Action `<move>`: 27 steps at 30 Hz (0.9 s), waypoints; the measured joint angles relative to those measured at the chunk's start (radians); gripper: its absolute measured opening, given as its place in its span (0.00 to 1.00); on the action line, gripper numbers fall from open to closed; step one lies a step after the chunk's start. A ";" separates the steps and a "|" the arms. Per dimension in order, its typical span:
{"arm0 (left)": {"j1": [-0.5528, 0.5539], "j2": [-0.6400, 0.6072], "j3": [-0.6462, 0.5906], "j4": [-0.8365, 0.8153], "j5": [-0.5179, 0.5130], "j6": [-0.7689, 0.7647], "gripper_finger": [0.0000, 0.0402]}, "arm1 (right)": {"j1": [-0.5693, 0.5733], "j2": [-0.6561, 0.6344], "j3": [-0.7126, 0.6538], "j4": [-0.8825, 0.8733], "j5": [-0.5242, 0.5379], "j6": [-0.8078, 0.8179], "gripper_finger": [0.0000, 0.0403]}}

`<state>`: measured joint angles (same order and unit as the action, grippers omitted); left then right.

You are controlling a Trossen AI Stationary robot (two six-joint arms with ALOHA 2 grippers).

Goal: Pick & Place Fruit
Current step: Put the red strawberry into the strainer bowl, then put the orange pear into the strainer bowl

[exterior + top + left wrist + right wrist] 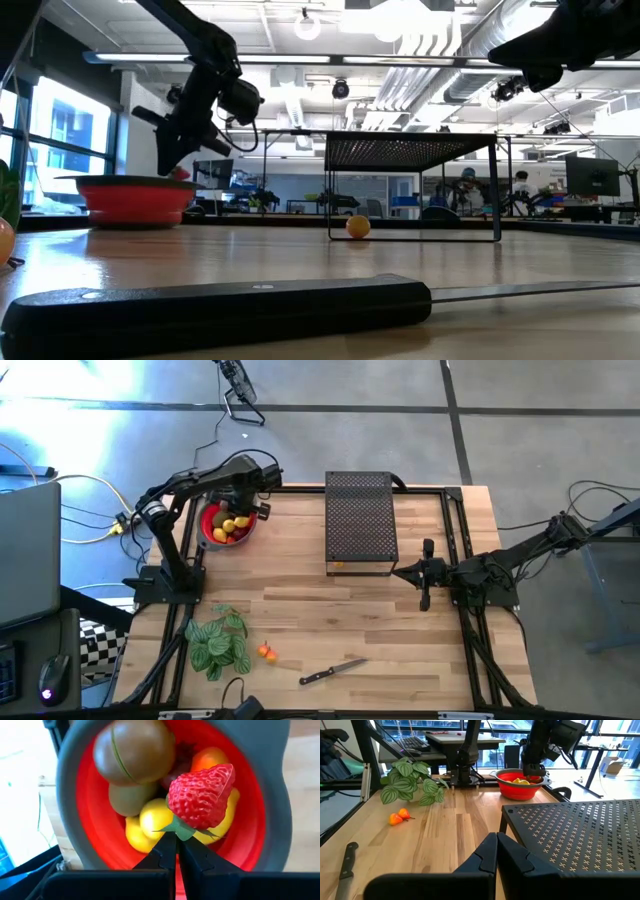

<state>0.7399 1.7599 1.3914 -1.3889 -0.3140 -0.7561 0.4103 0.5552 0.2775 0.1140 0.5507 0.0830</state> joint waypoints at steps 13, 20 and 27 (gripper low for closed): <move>0.000 0.000 0.000 0.000 -0.017 0.048 0.32 | 0.000 0.000 0.000 0.000 0.000 0.000 0.01; 0.000 -0.006 0.032 -0.046 -0.017 0.092 0.34 | 0.000 0.000 0.000 0.001 0.000 0.000 0.01; -0.092 -0.007 0.104 -0.044 -0.076 0.206 0.20 | 0.000 0.000 0.000 0.001 0.000 0.003 0.01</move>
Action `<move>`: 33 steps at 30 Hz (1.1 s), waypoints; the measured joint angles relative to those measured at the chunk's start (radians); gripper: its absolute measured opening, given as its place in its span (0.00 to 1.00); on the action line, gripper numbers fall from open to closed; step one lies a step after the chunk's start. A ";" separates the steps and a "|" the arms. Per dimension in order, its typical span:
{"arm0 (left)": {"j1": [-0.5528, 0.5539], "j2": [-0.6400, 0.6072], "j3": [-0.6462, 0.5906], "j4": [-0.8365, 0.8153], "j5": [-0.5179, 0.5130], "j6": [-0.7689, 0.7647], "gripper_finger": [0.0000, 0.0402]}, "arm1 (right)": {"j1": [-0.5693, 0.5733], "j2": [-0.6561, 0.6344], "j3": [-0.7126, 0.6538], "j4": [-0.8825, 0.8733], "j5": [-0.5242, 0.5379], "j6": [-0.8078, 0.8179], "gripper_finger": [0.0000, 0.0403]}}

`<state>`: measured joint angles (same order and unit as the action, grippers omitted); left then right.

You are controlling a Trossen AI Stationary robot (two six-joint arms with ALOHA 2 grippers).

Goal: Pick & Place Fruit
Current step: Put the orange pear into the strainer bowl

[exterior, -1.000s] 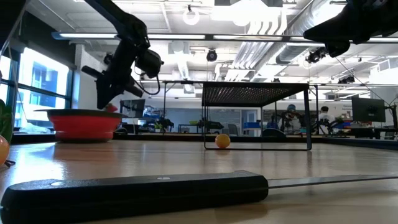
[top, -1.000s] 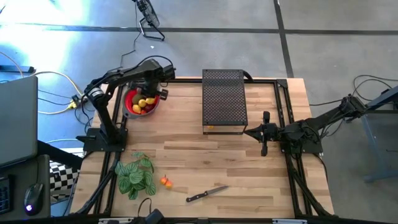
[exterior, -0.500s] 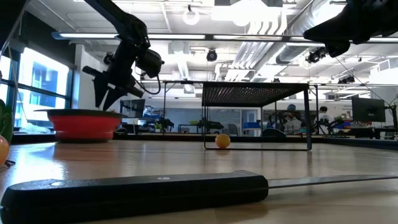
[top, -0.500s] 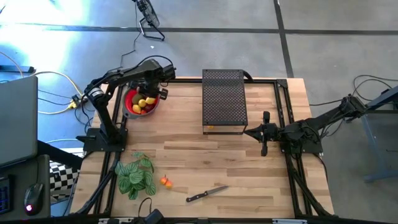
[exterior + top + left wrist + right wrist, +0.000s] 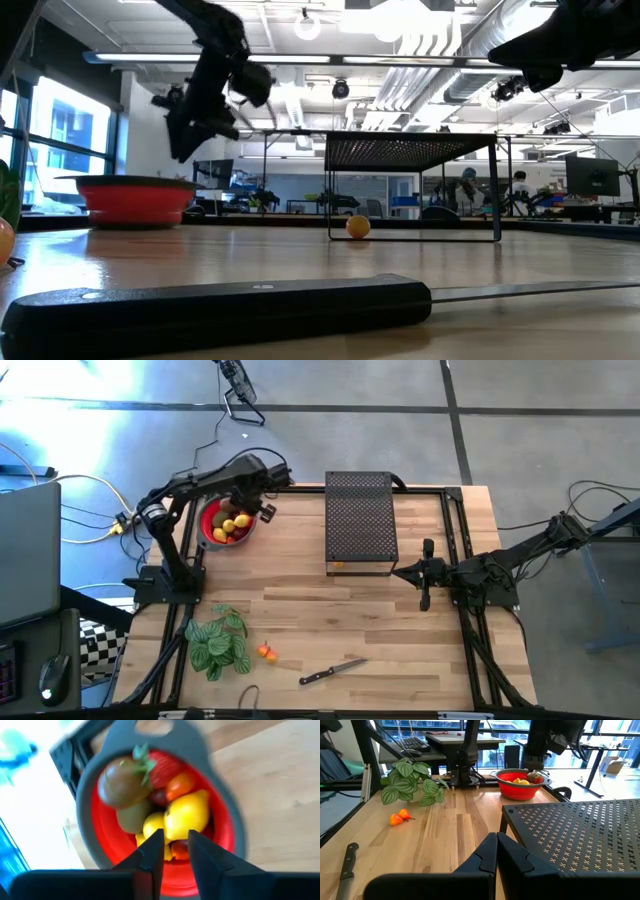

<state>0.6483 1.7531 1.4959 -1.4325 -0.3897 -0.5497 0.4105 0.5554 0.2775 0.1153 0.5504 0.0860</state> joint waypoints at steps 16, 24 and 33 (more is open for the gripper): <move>-0.339 -0.070 0.014 0.179 -0.173 0.161 0.00 | 0.000 0.000 0.000 0.001 -0.004 0.026 0.01; -0.454 -0.239 -0.172 0.405 -0.088 0.135 0.00 | 0.015 0.000 0.000 0.000 -0.004 0.021 0.01; -0.720 -0.421 -0.433 0.705 -0.038 0.060 0.00 | 0.015 0.000 0.000 0.002 0.001 0.009 0.01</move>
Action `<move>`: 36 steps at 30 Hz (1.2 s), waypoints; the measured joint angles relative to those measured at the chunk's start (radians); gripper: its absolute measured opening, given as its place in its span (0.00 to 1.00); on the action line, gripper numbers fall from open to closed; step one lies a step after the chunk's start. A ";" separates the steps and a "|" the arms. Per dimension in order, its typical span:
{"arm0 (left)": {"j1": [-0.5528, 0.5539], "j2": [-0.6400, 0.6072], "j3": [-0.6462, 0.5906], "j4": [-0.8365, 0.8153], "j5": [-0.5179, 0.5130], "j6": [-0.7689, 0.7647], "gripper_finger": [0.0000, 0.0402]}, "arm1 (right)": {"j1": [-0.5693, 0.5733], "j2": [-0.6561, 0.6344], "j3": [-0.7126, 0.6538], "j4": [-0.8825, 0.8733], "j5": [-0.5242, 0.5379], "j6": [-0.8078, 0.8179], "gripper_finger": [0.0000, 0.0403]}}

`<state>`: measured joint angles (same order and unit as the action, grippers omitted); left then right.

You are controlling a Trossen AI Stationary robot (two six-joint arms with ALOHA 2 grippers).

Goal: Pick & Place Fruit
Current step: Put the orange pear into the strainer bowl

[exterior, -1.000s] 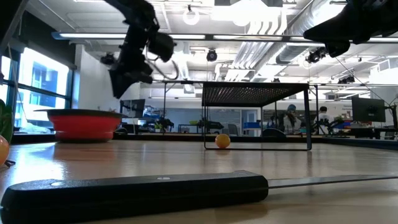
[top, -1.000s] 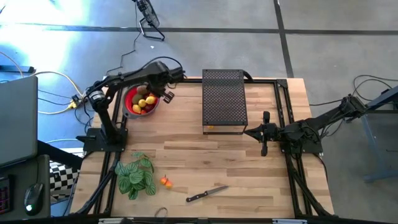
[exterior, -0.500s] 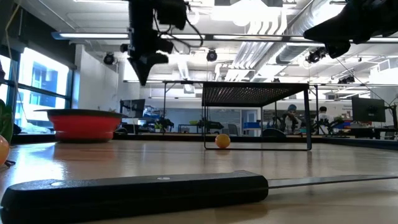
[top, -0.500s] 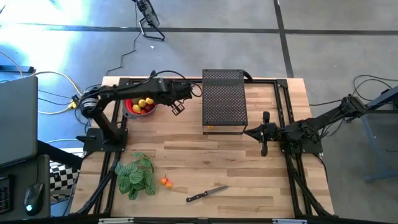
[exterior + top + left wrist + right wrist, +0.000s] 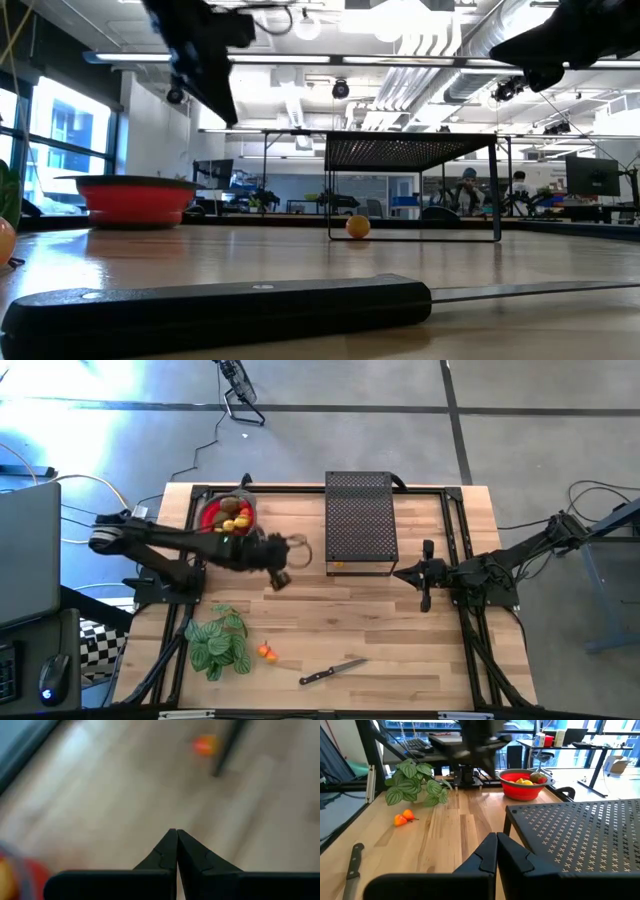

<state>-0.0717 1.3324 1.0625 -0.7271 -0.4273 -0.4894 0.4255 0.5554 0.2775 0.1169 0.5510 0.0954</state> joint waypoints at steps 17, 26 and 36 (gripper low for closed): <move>-0.402 -0.023 -0.017 0.092 0.028 0.025 0.00 | 0.000 0.003 0.000 0.023 0.006 0.167 0.01; -0.408 -0.023 -0.023 0.106 -0.013 0.180 0.00 | 0.000 0.057 0.000 0.156 0.130 0.221 0.01; -0.406 -0.023 -0.181 0.388 -0.039 0.199 0.00 | 0.000 0.159 0.000 0.267 0.185 0.211 0.01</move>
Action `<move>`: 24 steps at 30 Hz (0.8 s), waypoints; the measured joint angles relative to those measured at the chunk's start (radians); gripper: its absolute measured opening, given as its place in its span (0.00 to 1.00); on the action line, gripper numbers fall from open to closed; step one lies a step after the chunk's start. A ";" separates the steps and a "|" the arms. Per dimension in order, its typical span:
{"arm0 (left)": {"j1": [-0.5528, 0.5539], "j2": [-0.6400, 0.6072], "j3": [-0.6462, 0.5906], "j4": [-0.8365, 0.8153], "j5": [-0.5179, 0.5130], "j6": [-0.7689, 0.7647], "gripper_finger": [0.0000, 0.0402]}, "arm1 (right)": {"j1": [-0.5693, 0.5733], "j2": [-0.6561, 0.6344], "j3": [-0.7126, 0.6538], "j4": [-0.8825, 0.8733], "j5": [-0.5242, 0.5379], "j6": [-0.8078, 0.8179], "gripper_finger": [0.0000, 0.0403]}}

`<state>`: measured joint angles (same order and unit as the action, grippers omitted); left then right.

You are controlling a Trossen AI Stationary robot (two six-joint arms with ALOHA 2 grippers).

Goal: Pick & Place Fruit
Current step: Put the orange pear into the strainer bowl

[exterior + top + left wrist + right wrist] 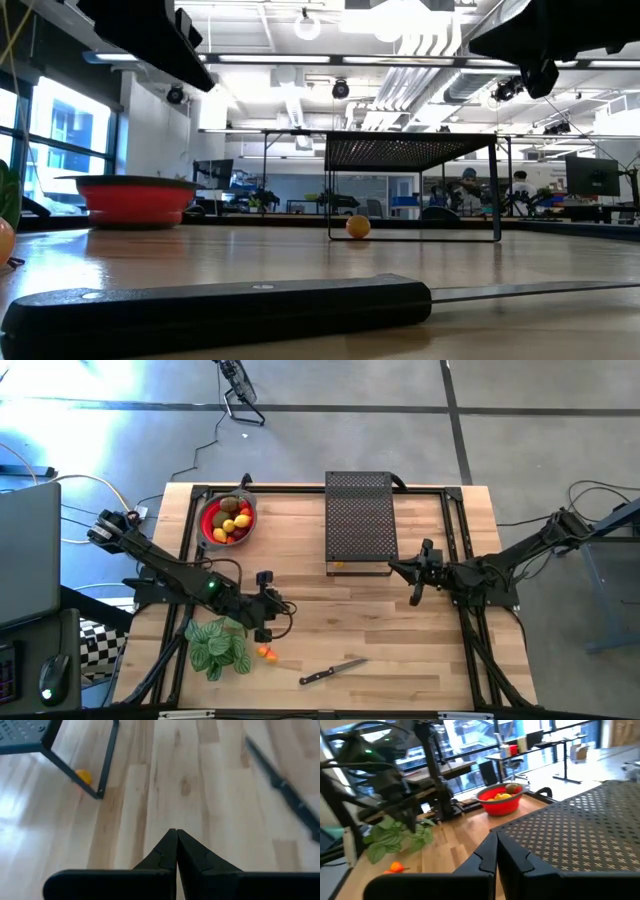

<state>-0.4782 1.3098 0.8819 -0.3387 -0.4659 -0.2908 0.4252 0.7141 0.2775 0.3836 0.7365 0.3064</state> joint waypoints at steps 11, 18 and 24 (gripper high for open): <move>0.001 0.000 -0.005 0.061 -0.021 -0.004 0.00 | 0.000 0.081 0.000 0.008 0.027 0.088 0.01; 0.001 0.000 -0.005 0.060 -0.016 -0.038 0.00 | 0.000 0.119 0.000 0.047 0.022 0.089 0.01; 0.001 0.000 -0.005 0.059 0.009 -0.064 0.00 | -0.001 0.138 0.000 0.080 0.016 0.092 0.01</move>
<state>-0.4775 1.3098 0.8768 -0.2796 -0.4567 -0.3545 0.4240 0.8520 0.2775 0.4631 0.7523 0.3984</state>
